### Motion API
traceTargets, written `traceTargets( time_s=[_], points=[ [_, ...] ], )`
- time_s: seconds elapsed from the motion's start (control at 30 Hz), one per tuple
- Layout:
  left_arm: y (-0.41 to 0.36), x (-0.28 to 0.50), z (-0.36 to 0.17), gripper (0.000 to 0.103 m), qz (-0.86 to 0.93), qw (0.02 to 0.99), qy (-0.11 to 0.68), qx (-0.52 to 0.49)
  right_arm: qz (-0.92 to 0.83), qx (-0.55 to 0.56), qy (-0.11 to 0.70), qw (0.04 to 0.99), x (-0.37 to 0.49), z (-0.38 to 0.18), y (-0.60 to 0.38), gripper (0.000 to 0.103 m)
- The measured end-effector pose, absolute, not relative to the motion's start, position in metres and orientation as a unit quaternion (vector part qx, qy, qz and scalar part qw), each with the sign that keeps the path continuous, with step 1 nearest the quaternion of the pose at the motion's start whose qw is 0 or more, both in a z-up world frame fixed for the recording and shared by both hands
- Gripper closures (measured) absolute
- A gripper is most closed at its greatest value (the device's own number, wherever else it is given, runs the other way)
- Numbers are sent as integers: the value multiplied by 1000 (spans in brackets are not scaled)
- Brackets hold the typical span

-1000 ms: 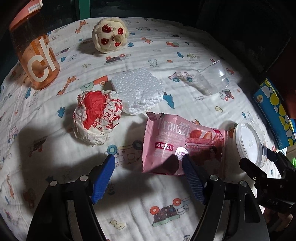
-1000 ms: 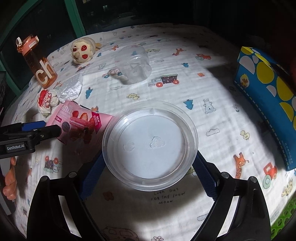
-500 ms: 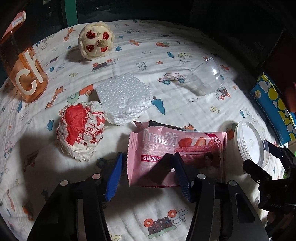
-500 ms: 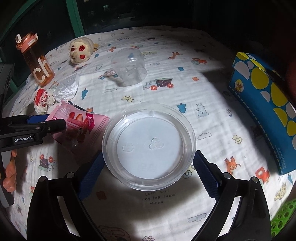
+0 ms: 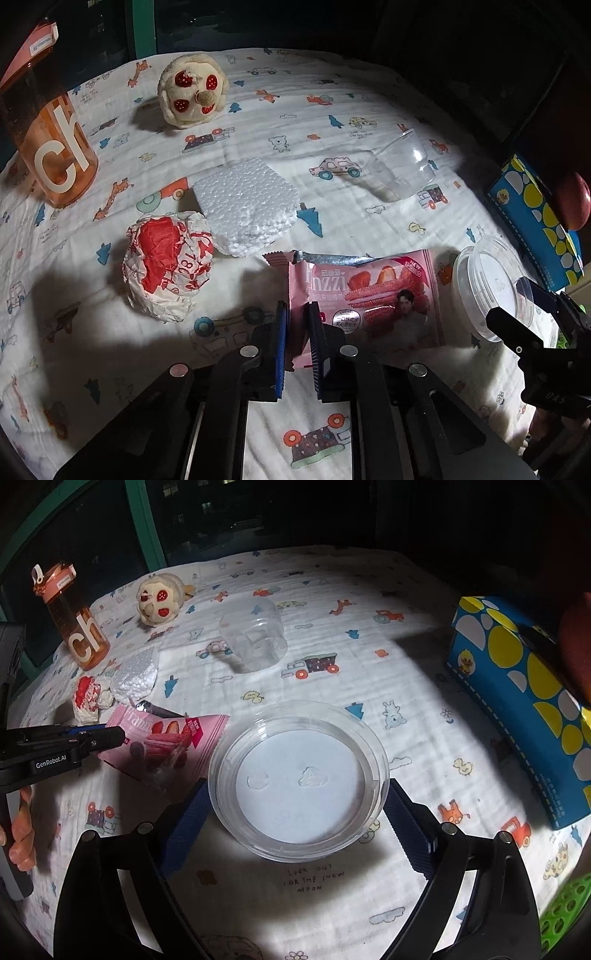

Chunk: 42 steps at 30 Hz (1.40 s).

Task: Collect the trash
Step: 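Carry the pink wafer pack and clear round lid over the green wastebasket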

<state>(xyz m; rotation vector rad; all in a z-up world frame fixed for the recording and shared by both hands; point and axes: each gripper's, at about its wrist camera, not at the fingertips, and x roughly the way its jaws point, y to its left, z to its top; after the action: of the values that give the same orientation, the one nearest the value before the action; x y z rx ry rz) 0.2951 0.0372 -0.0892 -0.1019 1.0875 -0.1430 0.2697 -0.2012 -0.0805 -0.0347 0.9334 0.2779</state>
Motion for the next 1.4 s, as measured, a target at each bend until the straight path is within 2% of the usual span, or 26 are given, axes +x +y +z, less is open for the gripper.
traceTargets(
  time_s=[0.27, 0.8, 1.07, 1.4],
  points=[
    [30, 278, -63, 94, -84, 862, 497, -60, 128, 11, 434, 892, 245, -50, -230, 13],
    [-8, 218, 30, 94, -144, 892, 425, -50, 68, 37, 408, 910, 148, -10, -314, 13],
    [-69, 194, 57, 94, -216, 887, 405, -47, 5, 63, 409, 911, 105, -8, -374, 13],
    [-170, 166, 67, 94, -293, 867, 403, -13, -46, 87, 425, 900, 66, -19, -436, 13]
  ],
)
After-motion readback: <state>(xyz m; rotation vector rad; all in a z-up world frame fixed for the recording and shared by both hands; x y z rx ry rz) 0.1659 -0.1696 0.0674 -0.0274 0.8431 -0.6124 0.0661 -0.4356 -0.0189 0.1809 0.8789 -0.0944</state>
